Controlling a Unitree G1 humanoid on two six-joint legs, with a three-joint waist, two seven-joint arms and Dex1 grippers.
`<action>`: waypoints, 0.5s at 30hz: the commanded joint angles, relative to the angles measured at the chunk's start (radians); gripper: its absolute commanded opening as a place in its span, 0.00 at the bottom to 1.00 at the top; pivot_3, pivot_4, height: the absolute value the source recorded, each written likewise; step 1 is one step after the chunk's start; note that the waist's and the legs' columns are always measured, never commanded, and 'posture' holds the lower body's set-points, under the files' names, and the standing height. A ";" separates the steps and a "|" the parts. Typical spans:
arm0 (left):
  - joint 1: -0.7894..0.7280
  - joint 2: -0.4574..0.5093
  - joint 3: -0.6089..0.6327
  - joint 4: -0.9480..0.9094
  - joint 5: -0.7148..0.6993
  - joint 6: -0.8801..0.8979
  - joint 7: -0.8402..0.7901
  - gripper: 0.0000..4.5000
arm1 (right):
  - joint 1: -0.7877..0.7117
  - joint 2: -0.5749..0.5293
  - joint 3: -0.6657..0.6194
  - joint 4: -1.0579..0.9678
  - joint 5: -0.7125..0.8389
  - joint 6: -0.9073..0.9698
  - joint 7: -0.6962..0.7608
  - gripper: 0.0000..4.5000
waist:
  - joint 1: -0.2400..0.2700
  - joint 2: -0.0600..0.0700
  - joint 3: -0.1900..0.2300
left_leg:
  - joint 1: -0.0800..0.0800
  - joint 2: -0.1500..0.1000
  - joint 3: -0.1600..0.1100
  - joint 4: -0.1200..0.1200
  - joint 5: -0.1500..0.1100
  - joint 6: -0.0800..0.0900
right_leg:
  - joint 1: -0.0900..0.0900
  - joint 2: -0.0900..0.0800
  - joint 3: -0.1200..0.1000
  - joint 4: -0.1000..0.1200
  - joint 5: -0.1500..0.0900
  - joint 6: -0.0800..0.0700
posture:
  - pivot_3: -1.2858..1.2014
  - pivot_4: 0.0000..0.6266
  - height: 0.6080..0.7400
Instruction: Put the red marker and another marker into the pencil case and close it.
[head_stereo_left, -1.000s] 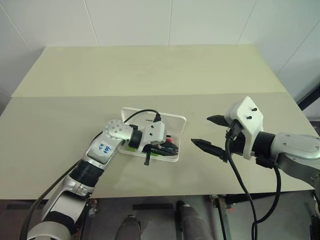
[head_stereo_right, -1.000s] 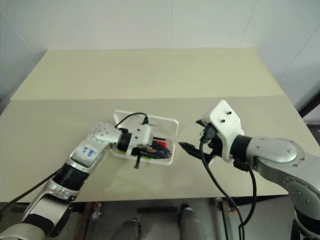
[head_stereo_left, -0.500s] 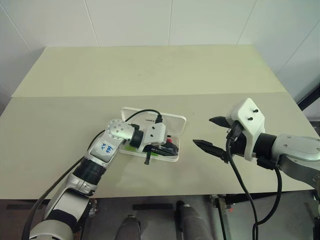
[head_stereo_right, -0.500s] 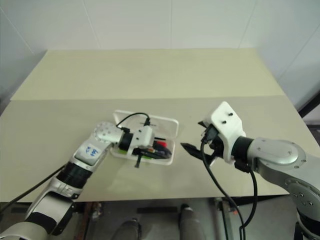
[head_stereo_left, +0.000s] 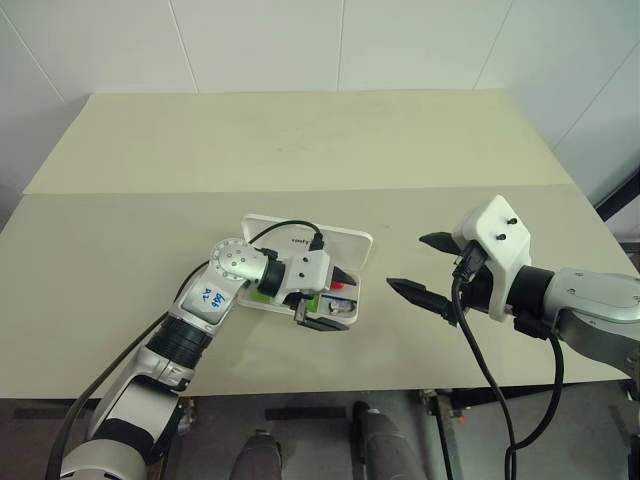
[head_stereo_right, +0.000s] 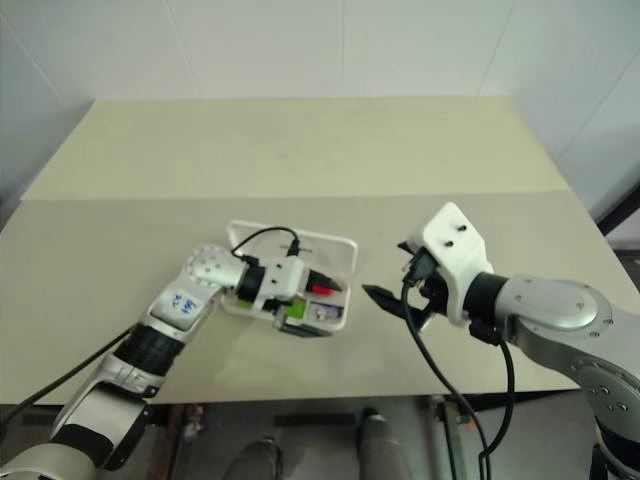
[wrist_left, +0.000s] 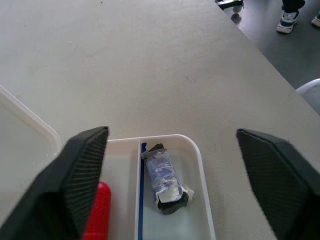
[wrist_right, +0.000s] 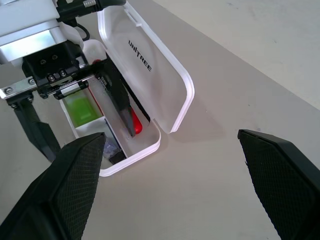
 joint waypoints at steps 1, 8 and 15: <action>-0.021 -0.002 0.024 -0.030 -0.017 -0.006 -0.006 0.99 | -0.006 -0.013 -0.029 -0.025 0.015 -0.020 -0.010 1.00 | 0.000 0.000 0.000 | 0.000 0.000 0.000 0.000 0.000 0.000 | 0.000 0.000 0.000 0.000 0.000 0.000 | 0.52 0.24 1.00; -0.033 -0.016 0.068 -0.169 -0.127 0.133 -0.019 0.99 | -0.010 -0.016 -0.027 -0.020 0.015 -0.020 -0.007 1.00 | 0.000 0.000 0.000 | 0.000 0.000 0.000 0.000 0.000 0.000 | 0.000 0.000 0.000 0.000 0.000 0.000 | 0.52 0.24 1.00; -0.079 -0.029 0.140 -0.335 -0.291 0.332 0.008 0.99 | -0.012 -0.029 -0.029 -0.014 0.013 -0.020 -0.001 1.00 | 0.000 0.000 0.000 | 0.000 0.000 0.000 0.000 0.000 0.000 | 0.000 0.000 0.000 0.000 0.000 0.000 | 0.52 0.24 1.00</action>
